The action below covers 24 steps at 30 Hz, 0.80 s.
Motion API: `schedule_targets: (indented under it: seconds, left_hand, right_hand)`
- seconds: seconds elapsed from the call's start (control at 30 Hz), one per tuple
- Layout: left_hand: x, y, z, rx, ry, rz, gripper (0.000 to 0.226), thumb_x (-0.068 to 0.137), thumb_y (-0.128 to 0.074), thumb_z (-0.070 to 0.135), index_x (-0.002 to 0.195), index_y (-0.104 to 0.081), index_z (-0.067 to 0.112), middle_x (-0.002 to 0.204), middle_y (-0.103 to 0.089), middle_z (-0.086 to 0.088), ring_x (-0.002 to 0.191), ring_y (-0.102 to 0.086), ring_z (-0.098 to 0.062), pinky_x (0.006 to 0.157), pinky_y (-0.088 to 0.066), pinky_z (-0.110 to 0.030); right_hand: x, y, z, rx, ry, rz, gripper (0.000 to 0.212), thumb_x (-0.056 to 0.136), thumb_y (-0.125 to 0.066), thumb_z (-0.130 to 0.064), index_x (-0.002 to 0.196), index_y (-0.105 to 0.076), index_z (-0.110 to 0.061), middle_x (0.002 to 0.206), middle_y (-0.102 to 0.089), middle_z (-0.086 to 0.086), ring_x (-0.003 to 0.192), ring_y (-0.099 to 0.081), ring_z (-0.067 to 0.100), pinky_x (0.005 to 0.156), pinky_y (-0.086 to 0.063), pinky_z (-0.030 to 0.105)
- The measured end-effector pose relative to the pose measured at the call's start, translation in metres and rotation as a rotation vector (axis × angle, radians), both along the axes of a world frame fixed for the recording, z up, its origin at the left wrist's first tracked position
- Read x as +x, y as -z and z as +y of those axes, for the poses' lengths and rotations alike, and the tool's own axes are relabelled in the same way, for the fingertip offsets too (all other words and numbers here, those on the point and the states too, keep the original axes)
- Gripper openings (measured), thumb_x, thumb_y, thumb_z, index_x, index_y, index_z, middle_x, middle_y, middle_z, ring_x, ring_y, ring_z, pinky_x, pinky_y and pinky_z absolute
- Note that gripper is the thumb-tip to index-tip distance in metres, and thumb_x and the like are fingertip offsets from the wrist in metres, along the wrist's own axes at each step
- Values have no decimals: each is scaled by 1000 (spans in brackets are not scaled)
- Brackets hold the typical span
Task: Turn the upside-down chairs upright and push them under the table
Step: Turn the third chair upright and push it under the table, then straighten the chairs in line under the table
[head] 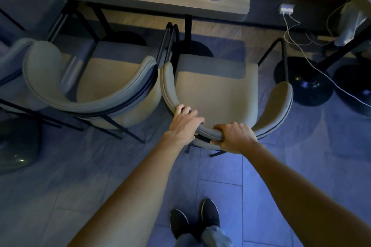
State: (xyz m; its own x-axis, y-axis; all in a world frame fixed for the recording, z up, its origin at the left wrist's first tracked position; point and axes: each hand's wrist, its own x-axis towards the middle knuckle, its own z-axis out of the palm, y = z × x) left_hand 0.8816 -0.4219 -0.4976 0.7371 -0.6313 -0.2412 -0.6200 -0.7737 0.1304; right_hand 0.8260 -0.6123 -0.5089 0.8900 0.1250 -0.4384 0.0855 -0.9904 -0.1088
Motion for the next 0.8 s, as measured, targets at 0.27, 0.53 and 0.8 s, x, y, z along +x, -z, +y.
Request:
schedule_targets:
  seconds: [0.27,0.53,0.8]
  left_hand:
    - [-7,-2,-11,76,-55,-77,42,80,-71,17,119,-59,27,116,-53,-3,116,-45,-29,116,-17,-45]
    - [-29,5,-12,96,-143,-135,59,74,-73,20,128,-50,17,121,-53,-9,123,-44,-31,120,-7,-51]
    - [-69,-10,3,-25,-193,-50,80,88,-64,36,152,-24,6,159,-26,-9,150,-11,-29,121,-15,-48]
  right_hand:
    - [5,2,-7,17,-29,16,45,84,-52,-69,118,-58,-39,95,-69,-6,85,-65,19,78,-54,36]
    - [3,-2,0,9,-67,41,47,88,-47,-70,116,-57,-34,94,-66,-4,83,-63,19,73,-50,34]
    - [16,-39,56,115,-36,134,43,94,-56,-40,130,-54,-17,120,-65,12,104,-64,33,89,-53,41]
